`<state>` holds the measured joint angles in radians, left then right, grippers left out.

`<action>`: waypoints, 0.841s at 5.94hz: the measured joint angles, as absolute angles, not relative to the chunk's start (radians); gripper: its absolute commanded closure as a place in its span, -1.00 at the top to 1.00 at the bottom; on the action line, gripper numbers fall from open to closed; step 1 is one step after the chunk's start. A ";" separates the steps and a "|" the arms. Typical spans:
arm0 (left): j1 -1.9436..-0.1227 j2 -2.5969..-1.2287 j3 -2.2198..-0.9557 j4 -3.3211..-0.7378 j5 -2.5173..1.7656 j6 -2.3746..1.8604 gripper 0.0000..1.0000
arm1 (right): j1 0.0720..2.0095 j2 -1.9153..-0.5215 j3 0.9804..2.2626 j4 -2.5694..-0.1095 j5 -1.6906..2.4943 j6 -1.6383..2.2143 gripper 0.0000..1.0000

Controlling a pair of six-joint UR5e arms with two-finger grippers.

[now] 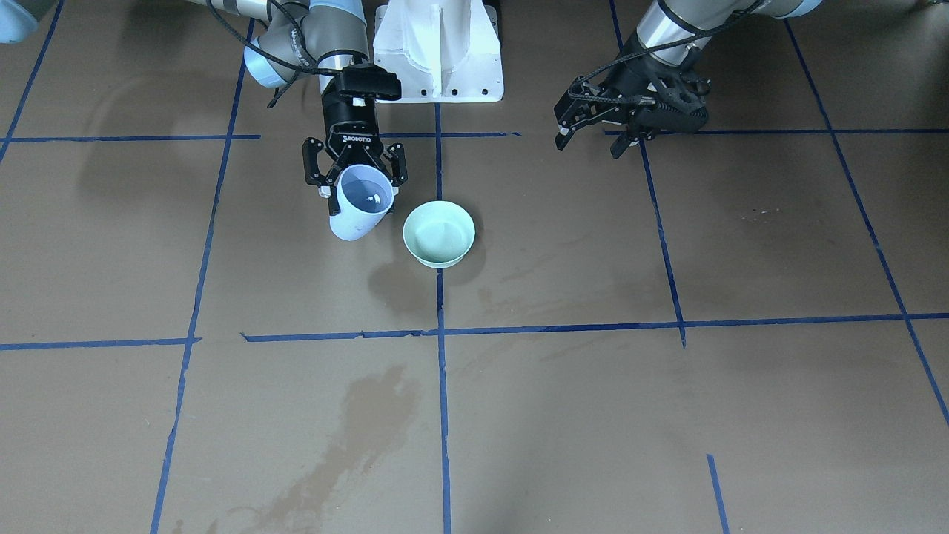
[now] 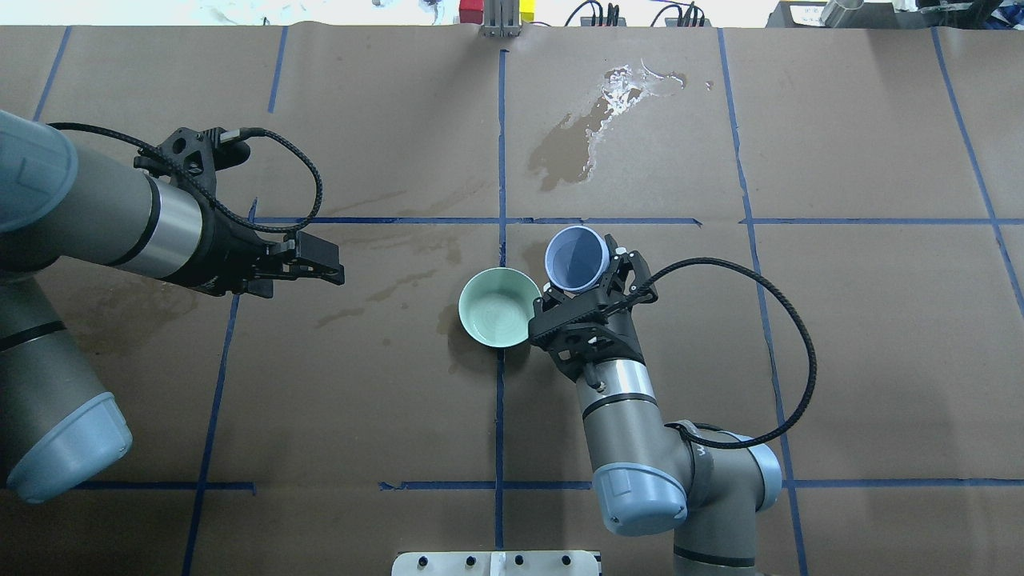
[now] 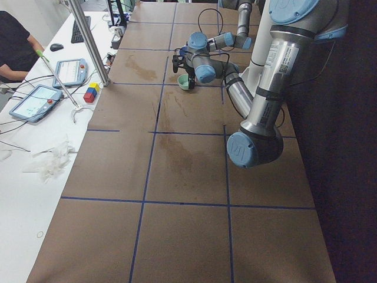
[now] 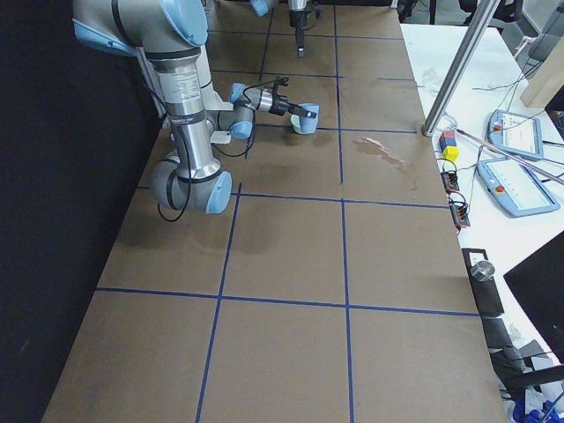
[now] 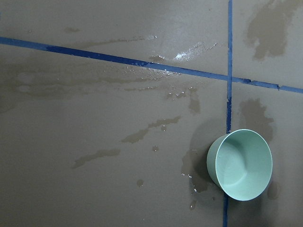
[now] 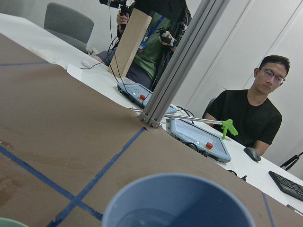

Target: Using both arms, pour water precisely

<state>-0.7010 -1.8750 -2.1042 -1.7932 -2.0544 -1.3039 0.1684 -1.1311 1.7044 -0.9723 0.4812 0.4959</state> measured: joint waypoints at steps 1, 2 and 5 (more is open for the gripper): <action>-0.701 -1.875 -2.106 -1.793 -2.055 -1.304 1.00 | 0.167 -1.122 1.701 -0.998 0.471 0.397 -1.00; -0.701 -1.875 -2.108 -1.793 -2.055 -1.304 1.00 | 0.166 -1.120 1.695 -1.007 0.468 0.318 -0.99; -0.701 -1.875 -2.112 -1.793 -2.054 -1.304 1.00 | 0.163 -1.106 1.681 -1.044 0.467 0.094 -0.98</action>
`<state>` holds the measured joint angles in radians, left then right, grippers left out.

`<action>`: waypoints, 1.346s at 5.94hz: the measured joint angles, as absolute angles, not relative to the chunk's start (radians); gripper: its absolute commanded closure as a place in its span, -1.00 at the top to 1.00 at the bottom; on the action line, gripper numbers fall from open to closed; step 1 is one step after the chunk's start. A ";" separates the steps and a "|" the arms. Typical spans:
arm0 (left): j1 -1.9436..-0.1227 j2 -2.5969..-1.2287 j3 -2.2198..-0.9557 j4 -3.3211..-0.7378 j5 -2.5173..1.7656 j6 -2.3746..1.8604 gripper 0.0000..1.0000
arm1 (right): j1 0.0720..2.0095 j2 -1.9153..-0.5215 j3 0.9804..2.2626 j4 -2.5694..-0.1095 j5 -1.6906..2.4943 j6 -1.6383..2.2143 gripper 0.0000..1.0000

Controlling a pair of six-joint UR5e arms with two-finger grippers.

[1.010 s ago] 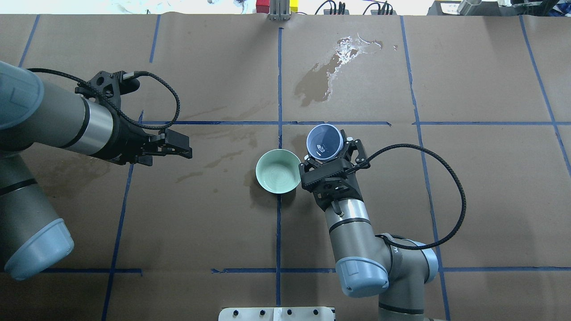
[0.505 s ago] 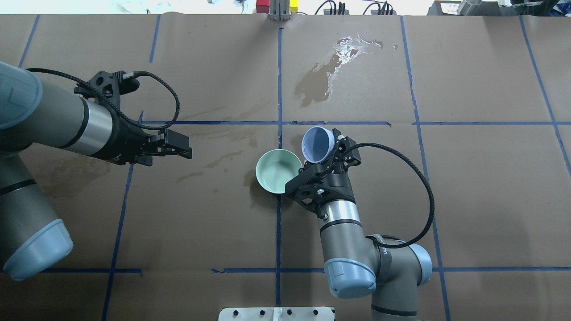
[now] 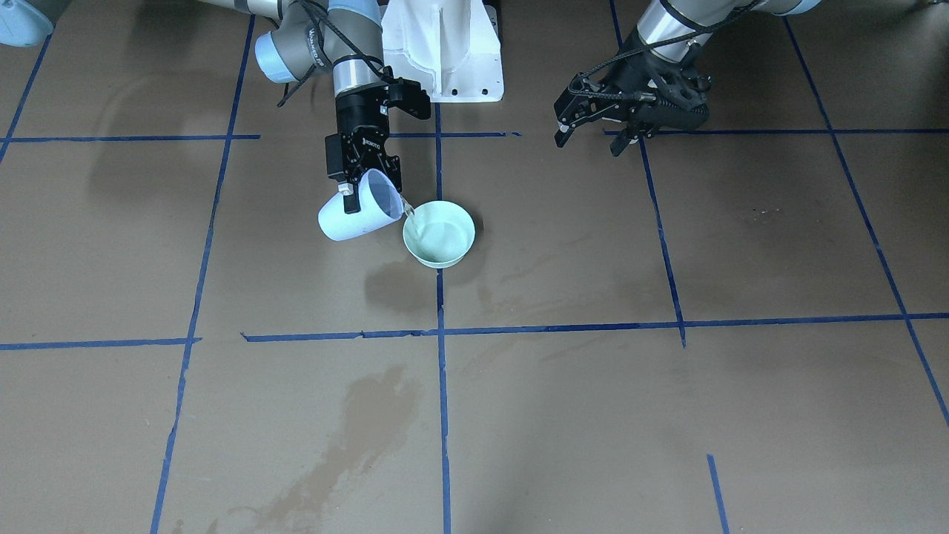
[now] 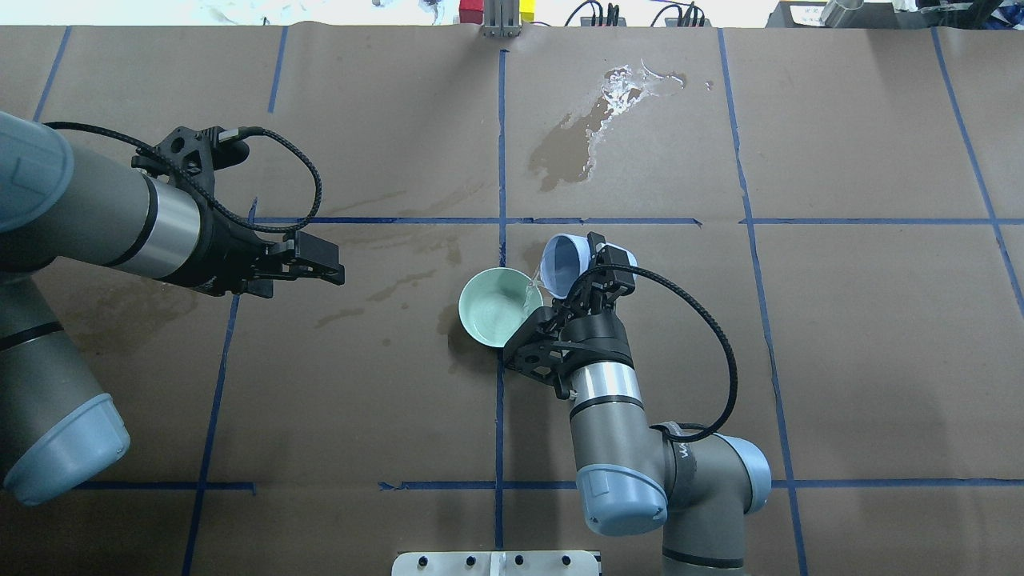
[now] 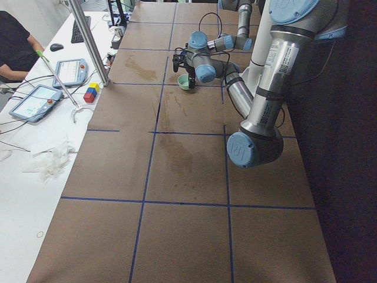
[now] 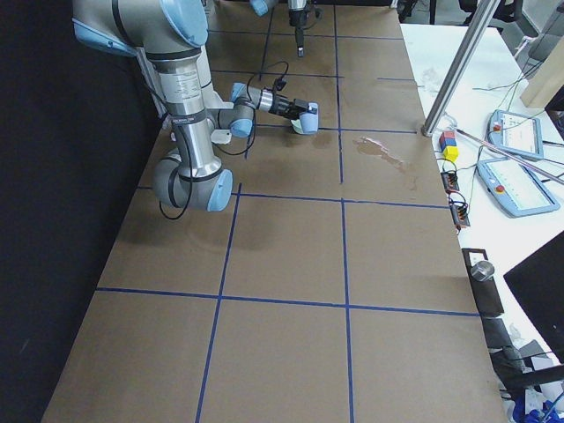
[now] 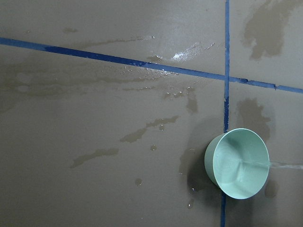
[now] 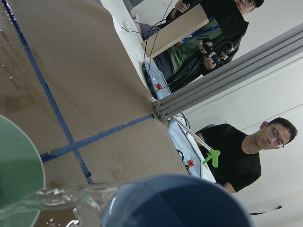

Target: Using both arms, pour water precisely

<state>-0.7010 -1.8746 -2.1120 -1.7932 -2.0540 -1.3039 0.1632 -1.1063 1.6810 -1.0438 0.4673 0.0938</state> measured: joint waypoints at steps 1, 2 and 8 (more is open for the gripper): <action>-0.701 -1.875 -2.114 -1.793 -2.054 -1.304 1.00 | 0.163 -1.097 1.677 -1.060 0.467 0.057 -0.96; -0.701 -1.875 -2.117 -1.793 -2.054 -1.304 1.00 | 0.163 -1.094 1.675 -1.072 0.467 0.042 -0.94; -0.701 -1.875 -2.133 -1.793 -2.053 -1.328 1.00 | 0.168 -1.087 1.678 -0.961 0.497 0.448 -0.95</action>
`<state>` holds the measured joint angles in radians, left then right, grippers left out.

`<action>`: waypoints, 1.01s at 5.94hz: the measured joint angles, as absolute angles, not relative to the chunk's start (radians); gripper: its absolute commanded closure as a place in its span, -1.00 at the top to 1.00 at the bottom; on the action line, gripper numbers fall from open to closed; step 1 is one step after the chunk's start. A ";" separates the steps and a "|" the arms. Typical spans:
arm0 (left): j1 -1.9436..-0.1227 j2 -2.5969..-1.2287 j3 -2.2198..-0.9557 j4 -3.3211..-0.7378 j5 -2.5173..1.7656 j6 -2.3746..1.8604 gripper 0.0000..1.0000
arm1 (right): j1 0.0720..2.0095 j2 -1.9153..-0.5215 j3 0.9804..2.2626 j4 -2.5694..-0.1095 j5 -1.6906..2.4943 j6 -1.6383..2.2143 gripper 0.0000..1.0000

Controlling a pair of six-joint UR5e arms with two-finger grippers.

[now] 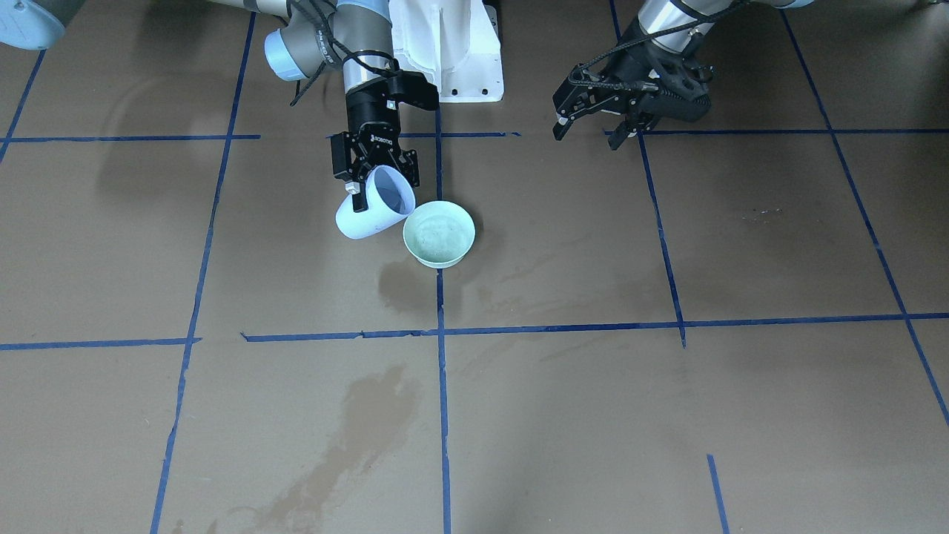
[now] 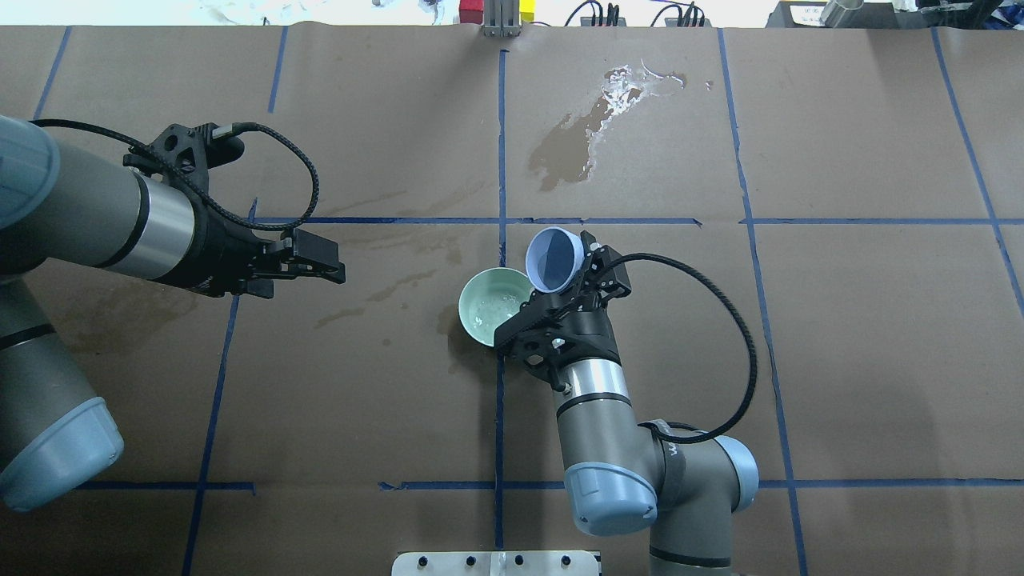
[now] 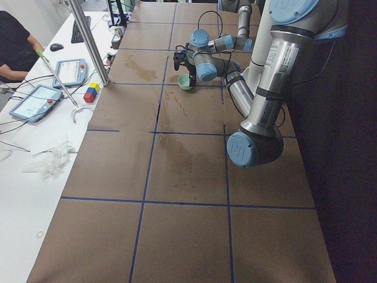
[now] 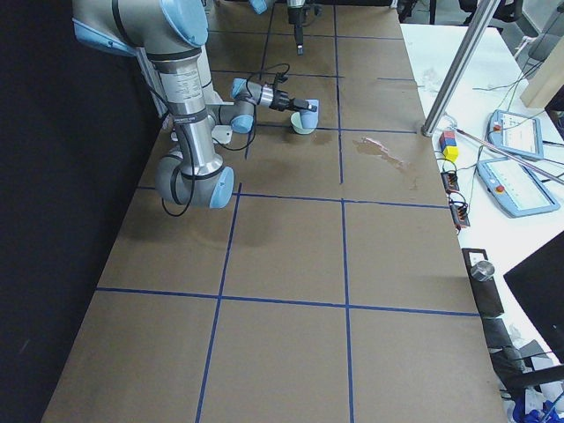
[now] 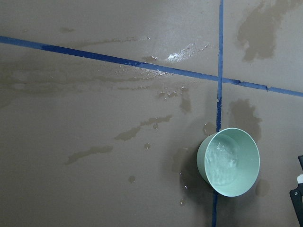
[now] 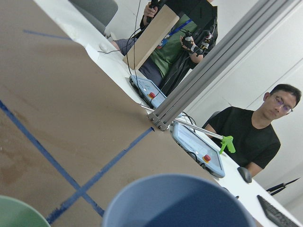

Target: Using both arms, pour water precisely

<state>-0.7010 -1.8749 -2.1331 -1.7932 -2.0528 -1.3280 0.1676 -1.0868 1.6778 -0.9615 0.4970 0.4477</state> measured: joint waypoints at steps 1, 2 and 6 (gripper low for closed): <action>-0.701 -1.876 -2.134 -1.793 -2.052 -1.328 1.00 | 0.172 -1.101 1.676 -0.856 0.524 0.593 -1.00; -0.701 -1.877 -2.136 -1.793 -2.051 -1.328 1.00 | 0.175 -1.124 1.676 -0.773 0.537 0.783 -0.99; -0.702 -1.876 -2.136 -1.776 -2.032 -1.330 1.00 | 0.199 -1.459 1.689 -0.365 0.534 1.171 -0.97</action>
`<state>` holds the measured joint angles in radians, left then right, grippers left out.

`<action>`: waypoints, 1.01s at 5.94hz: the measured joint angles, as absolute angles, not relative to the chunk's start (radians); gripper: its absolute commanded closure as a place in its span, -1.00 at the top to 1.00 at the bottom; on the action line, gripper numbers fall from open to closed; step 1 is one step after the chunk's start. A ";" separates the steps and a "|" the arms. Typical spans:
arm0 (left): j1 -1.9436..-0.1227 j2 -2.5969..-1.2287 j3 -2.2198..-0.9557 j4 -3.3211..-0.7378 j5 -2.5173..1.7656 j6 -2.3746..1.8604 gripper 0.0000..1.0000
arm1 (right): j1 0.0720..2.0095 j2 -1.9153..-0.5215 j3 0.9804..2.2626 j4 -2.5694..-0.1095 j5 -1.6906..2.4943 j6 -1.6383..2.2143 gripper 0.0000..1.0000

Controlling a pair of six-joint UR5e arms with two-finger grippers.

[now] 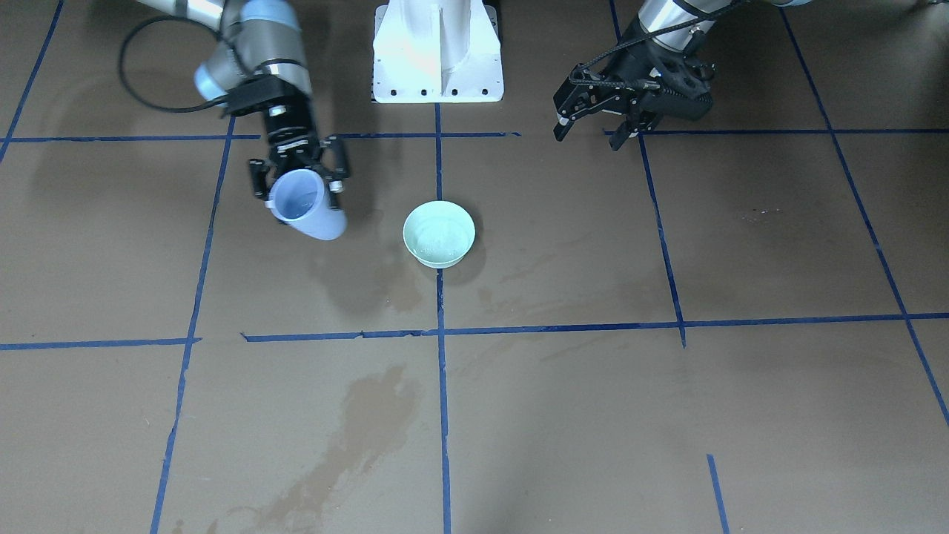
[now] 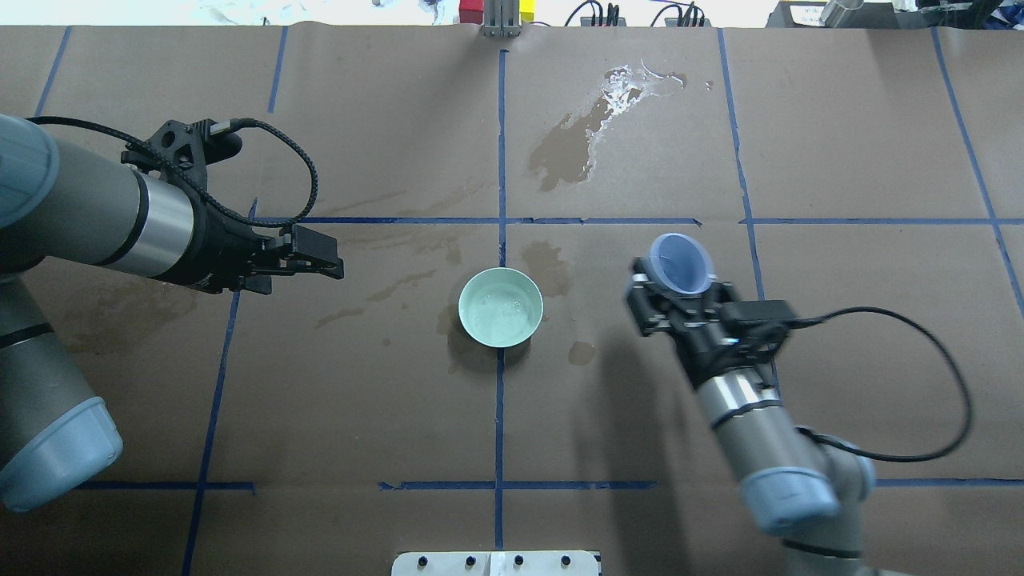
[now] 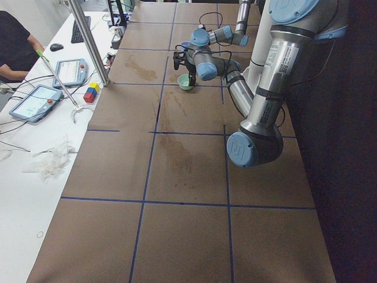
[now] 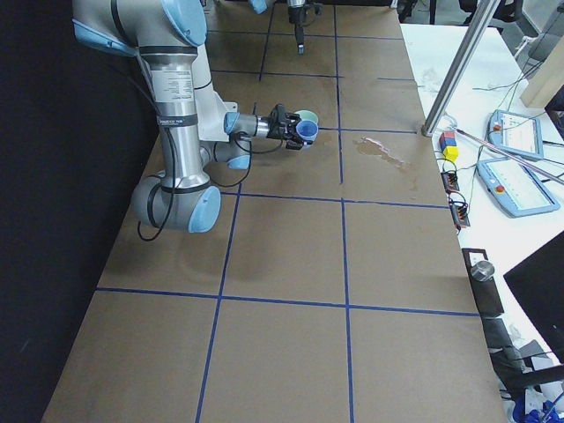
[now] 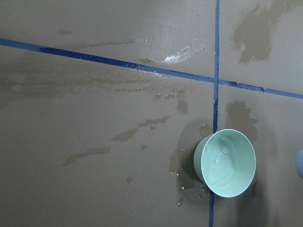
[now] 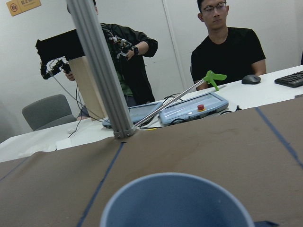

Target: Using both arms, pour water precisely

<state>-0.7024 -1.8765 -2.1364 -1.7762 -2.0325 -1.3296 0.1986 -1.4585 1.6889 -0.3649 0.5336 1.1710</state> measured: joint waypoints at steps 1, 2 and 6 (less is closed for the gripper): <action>-0.703 -1.876 -2.138 -1.768 -2.029 -1.330 1.00 | 0.220 -1.591 1.686 -0.242 0.534 1.184 -0.95; -0.703 -1.875 -2.140 -1.765 -2.028 -1.330 1.00 | 0.237 -1.699 1.682 -0.166 0.534 1.226 -0.95; -0.703 -1.875 -2.153 -1.763 -2.028 -1.331 1.00 | 0.295 -1.864 1.549 -0.112 0.532 1.312 -0.95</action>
